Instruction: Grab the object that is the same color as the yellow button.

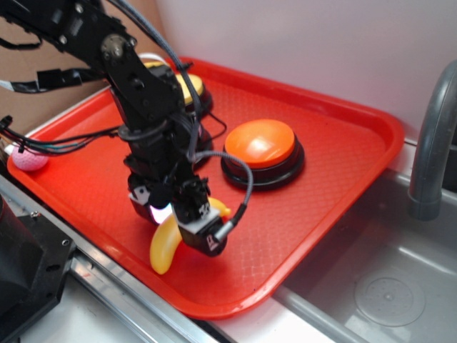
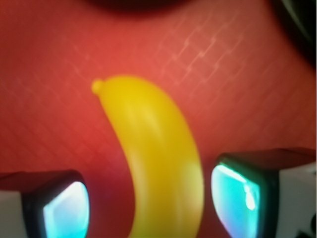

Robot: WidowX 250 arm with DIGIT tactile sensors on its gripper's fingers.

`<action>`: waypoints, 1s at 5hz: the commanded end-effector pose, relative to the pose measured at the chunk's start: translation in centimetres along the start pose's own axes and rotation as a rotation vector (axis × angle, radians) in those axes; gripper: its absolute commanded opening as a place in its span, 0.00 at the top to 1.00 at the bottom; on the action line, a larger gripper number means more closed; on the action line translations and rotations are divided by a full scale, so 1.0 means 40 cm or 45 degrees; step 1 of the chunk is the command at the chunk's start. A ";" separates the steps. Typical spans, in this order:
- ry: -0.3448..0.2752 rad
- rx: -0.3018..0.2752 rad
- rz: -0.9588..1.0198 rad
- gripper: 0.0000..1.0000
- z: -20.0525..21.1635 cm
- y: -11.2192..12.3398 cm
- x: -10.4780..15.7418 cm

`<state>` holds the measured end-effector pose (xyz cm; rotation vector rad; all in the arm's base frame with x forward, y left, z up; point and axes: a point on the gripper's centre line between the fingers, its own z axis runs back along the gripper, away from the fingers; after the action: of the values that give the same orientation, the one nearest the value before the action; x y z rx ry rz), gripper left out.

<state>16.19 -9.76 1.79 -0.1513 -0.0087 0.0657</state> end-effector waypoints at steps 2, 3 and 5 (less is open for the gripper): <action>-0.059 0.049 0.051 1.00 0.031 -0.009 0.022; -0.077 0.057 0.031 1.00 0.078 0.002 0.031; -0.114 0.038 0.025 1.00 0.260 0.075 0.057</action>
<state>17.50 -4.92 10.50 -0.1045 -0.0542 0.1068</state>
